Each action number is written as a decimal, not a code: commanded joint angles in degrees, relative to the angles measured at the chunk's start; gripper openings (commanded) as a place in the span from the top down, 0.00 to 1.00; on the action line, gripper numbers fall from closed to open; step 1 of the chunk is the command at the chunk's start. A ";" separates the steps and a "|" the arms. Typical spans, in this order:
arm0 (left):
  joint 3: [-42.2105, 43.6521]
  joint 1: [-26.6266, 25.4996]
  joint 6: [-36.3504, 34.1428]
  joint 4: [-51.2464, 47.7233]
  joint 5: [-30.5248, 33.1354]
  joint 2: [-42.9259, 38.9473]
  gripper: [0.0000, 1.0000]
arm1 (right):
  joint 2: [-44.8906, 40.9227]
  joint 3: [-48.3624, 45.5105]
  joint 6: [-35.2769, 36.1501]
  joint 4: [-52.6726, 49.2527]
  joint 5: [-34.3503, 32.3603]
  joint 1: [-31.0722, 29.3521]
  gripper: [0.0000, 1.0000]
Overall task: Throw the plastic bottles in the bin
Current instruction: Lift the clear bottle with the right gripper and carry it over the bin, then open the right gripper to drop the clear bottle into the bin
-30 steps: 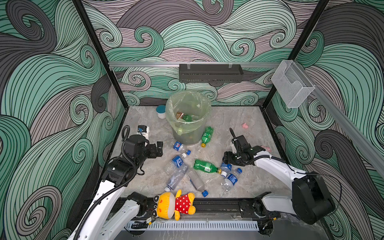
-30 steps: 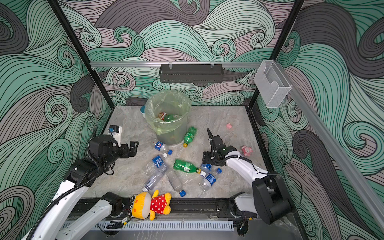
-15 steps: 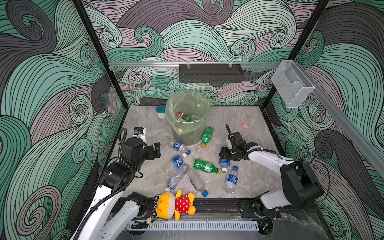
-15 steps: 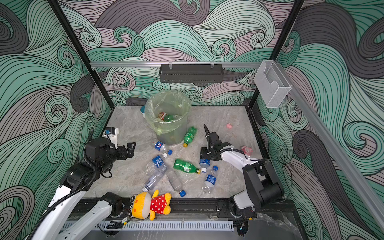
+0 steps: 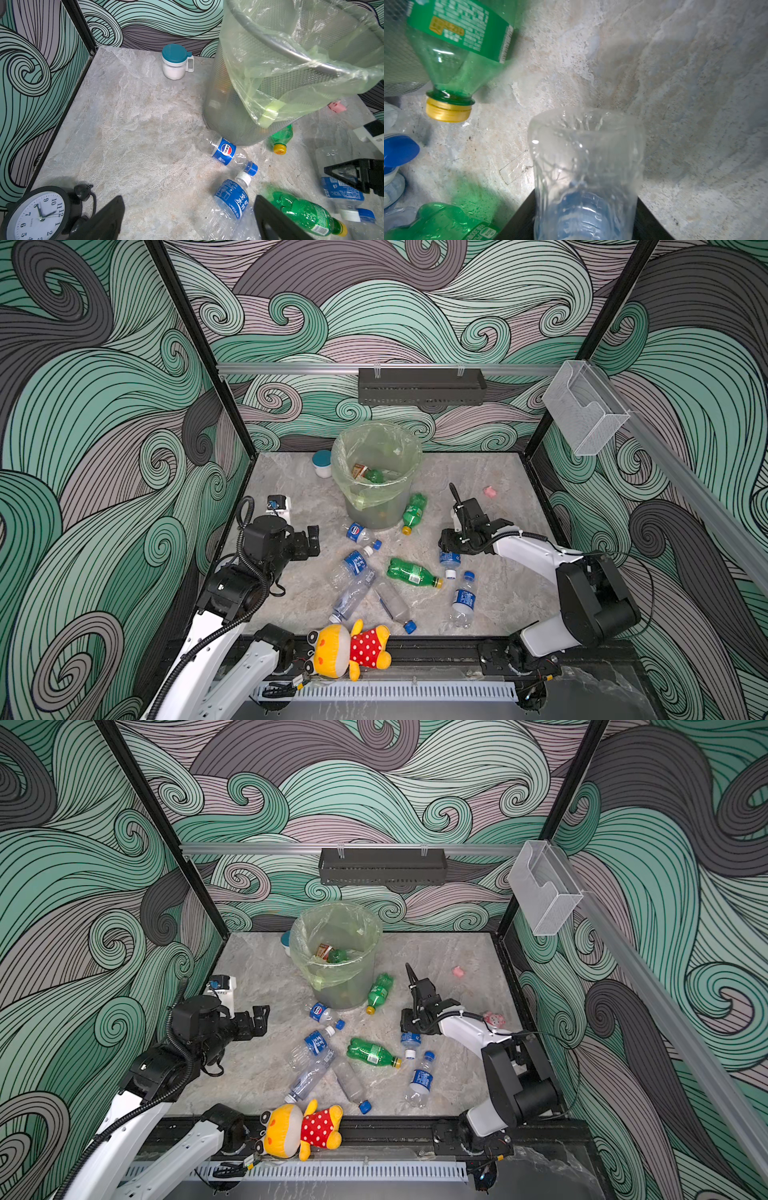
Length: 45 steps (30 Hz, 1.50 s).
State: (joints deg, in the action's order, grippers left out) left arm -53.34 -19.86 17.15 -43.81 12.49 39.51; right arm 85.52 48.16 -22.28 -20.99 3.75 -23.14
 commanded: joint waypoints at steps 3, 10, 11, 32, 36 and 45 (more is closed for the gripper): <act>0.12 0.51 1.23 -0.93 1.57 -1.07 0.01 | -8.13 0.65 3.69 0.03 -2.69 0.50 0.45; 1.35 0.50 1.55 0.50 1.62 -0.66 0.01 | -14.37 3.22 9.34 -4.86 0.22 1.23 0.47; 1.59 0.47 1.71 0.92 1.49 -0.47 0.01 | -15.15 3.57 9.54 -4.92 0.77 1.25 0.47; 1.58 0.52 6.16 10.59 -2.68 6.70 0.01 | 11.84 64.86 6.00 -0.63 9.55 -6.99 0.12; 2.36 0.68 4.75 8.18 -1.26 4.28 0.01 | 1.72 51.08 9.34 2.66 7.90 -6.07 0.06; 4.25 0.65 3.88 2.70 1.42 -1.74 0.01 | -15.82 31.34 14.82 -17.45 1.03 -5.32 0.03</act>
State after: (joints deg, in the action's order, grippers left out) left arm -49.34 -19.62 21.93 -38.00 11.64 39.18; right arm 72.79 83.99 -9.98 -29.15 9.82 -28.36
